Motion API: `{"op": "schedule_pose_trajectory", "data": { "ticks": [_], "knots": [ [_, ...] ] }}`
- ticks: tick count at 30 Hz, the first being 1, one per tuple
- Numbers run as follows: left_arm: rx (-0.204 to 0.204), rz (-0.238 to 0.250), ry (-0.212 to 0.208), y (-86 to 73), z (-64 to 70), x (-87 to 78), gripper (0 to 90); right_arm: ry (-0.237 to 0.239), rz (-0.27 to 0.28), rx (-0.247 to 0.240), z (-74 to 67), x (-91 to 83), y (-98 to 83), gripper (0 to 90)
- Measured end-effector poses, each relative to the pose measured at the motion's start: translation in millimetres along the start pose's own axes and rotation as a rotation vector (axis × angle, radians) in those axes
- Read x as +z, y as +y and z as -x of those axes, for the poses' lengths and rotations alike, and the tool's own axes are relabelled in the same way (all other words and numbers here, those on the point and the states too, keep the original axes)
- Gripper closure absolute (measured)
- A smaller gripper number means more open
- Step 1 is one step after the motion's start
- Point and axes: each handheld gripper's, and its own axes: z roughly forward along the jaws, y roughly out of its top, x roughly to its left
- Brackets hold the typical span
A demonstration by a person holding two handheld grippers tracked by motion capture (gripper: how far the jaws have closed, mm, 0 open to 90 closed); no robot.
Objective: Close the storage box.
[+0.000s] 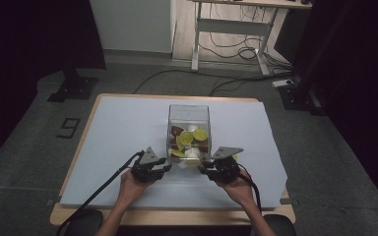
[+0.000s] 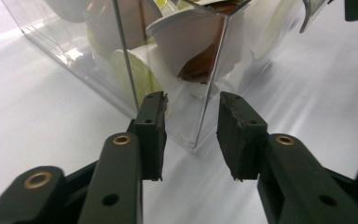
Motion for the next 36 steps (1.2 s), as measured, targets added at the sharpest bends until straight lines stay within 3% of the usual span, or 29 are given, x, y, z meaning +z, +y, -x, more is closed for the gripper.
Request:
{"op": "schedule_pose_trajectory", "data": {
  "ticks": [10, 18, 27, 36],
  "knots": [
    [0.020, -0.046, -0.010, -3.7, 2.5, -1.3, 46.3, 0.012, 0.014, 0.004, -0.2, 4.8, 4.9, 72.1],
    [-0.006, -0.087, -0.001, -11.3, 0.0, -0.9, 23.9, 0.017, 0.023, 0.006, -0.7, 4.9, 6.3, 72.5],
    [-0.039, -0.103, 0.000, -22.1, -7.8, -10.2, 14.1, 0.026, 0.019, -0.015, -5.3, 8.8, 11.8, 76.9],
    [-0.047, -0.165, 0.011, -33.3, -14.6, -12.1, 5.1, 0.002, 0.018, -0.014, -3.3, 13.7, 14.6, 77.7]
  ]
}}
